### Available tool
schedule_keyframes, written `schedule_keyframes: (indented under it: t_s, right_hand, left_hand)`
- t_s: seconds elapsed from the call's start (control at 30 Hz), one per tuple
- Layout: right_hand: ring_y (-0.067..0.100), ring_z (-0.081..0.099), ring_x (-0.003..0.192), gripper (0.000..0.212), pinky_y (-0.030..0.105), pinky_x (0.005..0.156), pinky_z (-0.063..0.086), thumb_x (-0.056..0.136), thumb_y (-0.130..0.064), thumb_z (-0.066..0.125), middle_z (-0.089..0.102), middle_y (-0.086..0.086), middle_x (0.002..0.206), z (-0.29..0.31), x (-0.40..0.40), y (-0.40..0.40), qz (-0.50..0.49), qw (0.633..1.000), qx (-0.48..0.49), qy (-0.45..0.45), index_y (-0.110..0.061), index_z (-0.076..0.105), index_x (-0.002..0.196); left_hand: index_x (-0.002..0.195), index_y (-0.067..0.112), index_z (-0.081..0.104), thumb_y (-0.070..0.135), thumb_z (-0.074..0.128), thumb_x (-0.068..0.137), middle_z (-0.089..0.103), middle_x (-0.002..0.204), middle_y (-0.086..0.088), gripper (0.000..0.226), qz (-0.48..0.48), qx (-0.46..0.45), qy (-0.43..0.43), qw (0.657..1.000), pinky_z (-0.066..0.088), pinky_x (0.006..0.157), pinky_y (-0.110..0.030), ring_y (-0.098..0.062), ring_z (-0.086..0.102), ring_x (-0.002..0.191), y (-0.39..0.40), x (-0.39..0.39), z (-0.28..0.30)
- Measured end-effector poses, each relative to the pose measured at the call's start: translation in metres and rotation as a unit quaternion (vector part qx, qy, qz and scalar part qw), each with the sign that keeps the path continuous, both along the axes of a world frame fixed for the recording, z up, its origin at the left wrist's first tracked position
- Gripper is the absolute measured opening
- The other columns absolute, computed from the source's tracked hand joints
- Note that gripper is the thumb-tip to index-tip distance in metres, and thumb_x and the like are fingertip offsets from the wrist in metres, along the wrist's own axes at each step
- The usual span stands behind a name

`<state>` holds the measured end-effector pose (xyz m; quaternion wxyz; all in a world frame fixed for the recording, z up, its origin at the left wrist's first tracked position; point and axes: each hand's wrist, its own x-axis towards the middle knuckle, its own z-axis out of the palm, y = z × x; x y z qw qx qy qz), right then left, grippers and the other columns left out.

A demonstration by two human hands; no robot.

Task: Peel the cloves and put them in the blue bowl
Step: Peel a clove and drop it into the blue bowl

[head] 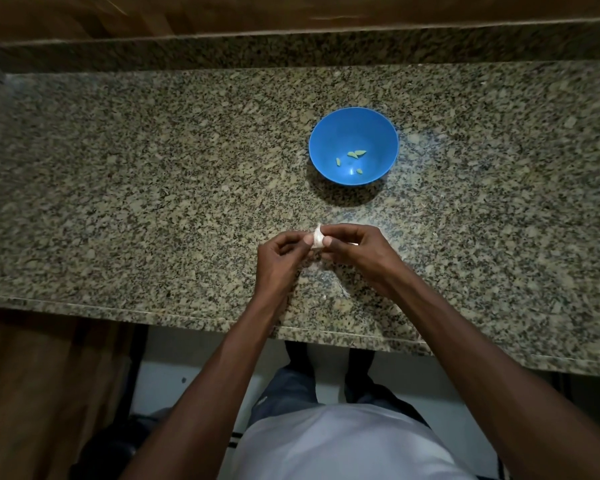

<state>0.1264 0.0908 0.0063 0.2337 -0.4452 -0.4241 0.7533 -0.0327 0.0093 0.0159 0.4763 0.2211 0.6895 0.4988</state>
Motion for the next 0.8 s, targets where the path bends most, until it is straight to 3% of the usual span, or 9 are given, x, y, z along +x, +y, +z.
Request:
schedule_keyframes:
  t_s: [0.13,0.27,0.43,0.53,0.7,0.8]
  right_hand:
    - [0.017,0.076,0.104,0.029,0.025,0.085,0.06,0.09,-0.009,0.08,0.079,0.003,0.112,0.001,0.0,0.001,-0.001,0.999,0.032,-0.024,-0.006,0.077,0.119]
    - [0.017,0.076,0.103,0.035,0.023,0.083,0.06,0.083,-0.006,0.086,0.08,0.006,0.11,0.0,-0.001,0.0,-0.023,0.999,0.039,-0.021,-0.003,0.077,0.117]
    - [0.018,0.077,0.101,0.035,0.037,0.092,0.062,0.079,-0.005,0.088,0.081,0.004,0.105,-0.006,-0.006,-0.002,-0.04,0.996,0.061,-0.054,-0.007,0.078,0.113]
    - [0.014,0.077,0.1,0.033,0.037,0.093,0.062,0.08,-0.011,0.089,0.081,-0.001,0.105,-0.009,-0.008,-0.003,-0.032,0.988,0.118,-0.098,-0.012,0.08,0.112]
    - [0.001,0.072,0.097,0.035,0.017,0.084,0.058,0.089,-0.014,0.081,0.077,-0.006,0.113,-0.005,-0.013,-0.01,0.01,0.96,0.231,-0.155,-0.015,0.077,0.123]
    - [0.005,0.072,0.102,0.038,0.017,0.087,0.058,0.09,-0.018,0.081,0.075,-0.006,0.116,-0.007,-0.012,-0.012,0.002,0.964,0.212,-0.162,-0.014,0.075,0.127]
  left_hand:
    - [0.1,0.013,0.081,0.026,0.085,0.085,0.08,0.096,0.003,0.02,-0.031,-0.01,0.061,0.998,0.061,0.085,-0.026,-0.009,0.075,0.095,-0.001,-0.003,0.005]
    - [0.102,0.015,0.082,0.031,0.087,0.082,0.08,0.093,0.006,0.026,-0.054,-0.039,0.131,0.989,0.063,0.079,-0.027,-0.005,0.076,0.087,0.007,-0.003,0.01]
    - [0.097,0.014,0.08,0.027,0.088,0.08,0.078,0.085,0.005,0.023,-0.044,-0.078,0.176,0.98,0.063,0.067,-0.027,-0.004,0.075,0.072,0.016,0.005,0.014]
    - [0.094,0.018,0.079,0.026,0.088,0.078,0.076,0.082,0.007,0.02,-0.027,-0.111,0.198,0.973,0.062,0.064,-0.026,-0.002,0.073,0.07,0.019,0.011,0.014]
    - [0.084,0.027,0.07,0.012,0.084,0.081,0.074,0.081,0.006,0.021,0.033,-0.139,0.148,0.979,0.059,0.058,-0.023,-0.006,0.072,0.07,0.023,0.019,0.015]
    - [0.093,0.012,0.077,-0.001,0.082,0.081,0.078,0.086,-0.005,0.018,0.076,-0.115,0.028,0.99,0.062,0.064,-0.025,-0.014,0.077,0.07,0.021,0.02,0.018]
